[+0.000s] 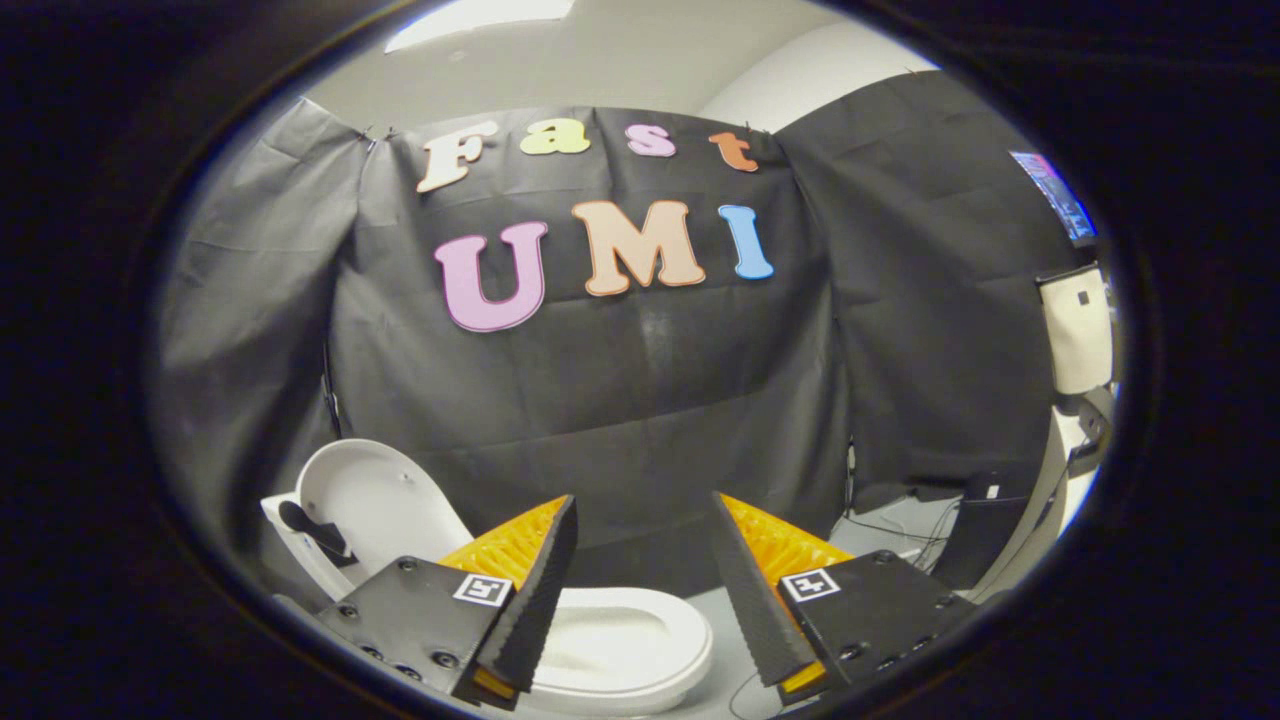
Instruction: Open the toilet lid.
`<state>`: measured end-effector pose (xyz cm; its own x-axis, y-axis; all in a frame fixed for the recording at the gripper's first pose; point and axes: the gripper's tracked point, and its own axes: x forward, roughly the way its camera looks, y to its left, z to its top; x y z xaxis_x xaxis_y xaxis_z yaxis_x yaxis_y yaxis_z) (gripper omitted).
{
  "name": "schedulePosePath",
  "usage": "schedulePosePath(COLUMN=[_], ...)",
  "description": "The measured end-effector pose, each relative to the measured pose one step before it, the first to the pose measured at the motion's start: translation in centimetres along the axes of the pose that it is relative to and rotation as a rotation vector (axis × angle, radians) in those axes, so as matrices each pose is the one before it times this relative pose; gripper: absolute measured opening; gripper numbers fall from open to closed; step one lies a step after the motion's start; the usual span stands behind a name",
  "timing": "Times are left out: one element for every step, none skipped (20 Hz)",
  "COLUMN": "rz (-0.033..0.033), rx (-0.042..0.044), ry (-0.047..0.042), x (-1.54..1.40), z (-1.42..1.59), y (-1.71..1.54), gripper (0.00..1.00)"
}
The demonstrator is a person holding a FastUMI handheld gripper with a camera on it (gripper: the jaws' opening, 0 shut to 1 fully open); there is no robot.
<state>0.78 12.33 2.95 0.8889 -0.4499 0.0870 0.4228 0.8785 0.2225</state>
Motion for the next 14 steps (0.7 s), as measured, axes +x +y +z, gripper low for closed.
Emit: schedulePosePath(rz=[-0.01383,-0.02195,-0.01246,-0.01238,-0.01112,-0.00491,0.00641,0.00214,0.00372,0.00012,-0.00591,-0.01642,-0.00981,-0.00169], rx=[0.04948,0.05738,0.05972,0.05865,0.05054,0.04423,0.0413,0.047,0.05734,0.06252,0.05979,0.04416,0.03223,0.02977], ry=[-0.00183,0.0045,0.00664,0.01097,0.01654,0.018,0.01431,0.00756,0.00472,-0.00058,-0.00395,0.00334,0.01285,0.01011], x=[0.101,0.426,0.501,0.281,0.288,0.281,0.159,0.302,0.404,0.327,0.472,0.17,0.299,0.014], z=[-0.666,-1.051,-1.243,-1.3,-1.585,-1.478,-1.426,-1.146,-0.994,-0.962,-1.004,-1.091,-1.415,-1.175], y=[0.233,0.064,0.088,0.087,-0.22,-0.119,-0.03,-0.31,-0.596,-0.723,-0.945,-1.262,-1.287,-1.055], gripper=[0.82,0.82,0.81,0.81,0.8,0.8,0.79,0.79,0.79,0.78,0.78,0.78,0.77,0.77])
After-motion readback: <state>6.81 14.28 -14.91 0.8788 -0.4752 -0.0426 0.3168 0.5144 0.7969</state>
